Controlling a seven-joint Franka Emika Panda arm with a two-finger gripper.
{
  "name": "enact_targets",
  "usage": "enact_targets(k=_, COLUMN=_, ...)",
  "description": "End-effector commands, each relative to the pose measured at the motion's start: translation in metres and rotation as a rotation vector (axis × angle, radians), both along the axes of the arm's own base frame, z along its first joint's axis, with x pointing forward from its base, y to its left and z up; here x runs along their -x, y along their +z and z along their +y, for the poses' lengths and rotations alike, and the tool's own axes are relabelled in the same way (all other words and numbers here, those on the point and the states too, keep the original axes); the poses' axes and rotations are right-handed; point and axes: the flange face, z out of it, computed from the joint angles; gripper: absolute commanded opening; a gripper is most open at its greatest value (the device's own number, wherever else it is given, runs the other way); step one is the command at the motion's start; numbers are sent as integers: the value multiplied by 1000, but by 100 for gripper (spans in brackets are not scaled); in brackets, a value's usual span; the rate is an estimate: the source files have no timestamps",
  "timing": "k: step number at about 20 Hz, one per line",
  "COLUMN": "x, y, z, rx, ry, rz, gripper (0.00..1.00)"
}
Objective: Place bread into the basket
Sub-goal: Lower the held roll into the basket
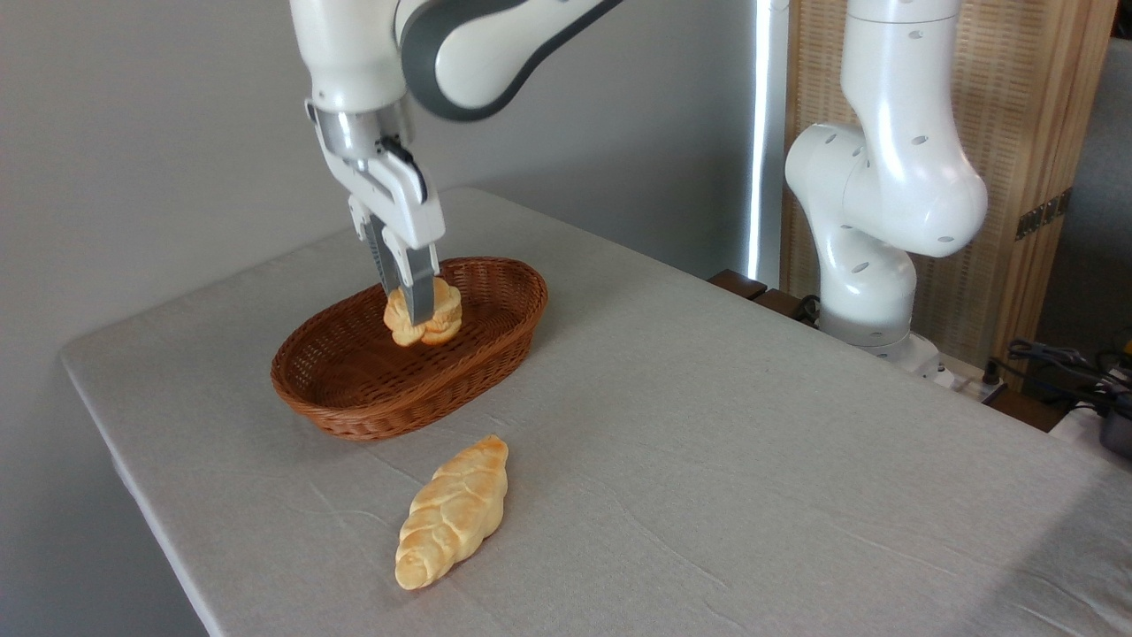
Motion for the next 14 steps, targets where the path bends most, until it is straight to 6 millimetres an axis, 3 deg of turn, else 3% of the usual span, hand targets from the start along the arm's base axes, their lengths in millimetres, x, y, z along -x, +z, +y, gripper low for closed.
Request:
enact_targets(k=1, x=-12, y=-8, z=-10, rx=13, ry=49, rz=-2, gripper=100)
enact_targets(k=14, x=-16, y=-6, z=-1, rx=15, ry=74, rz=-9, gripper=100)
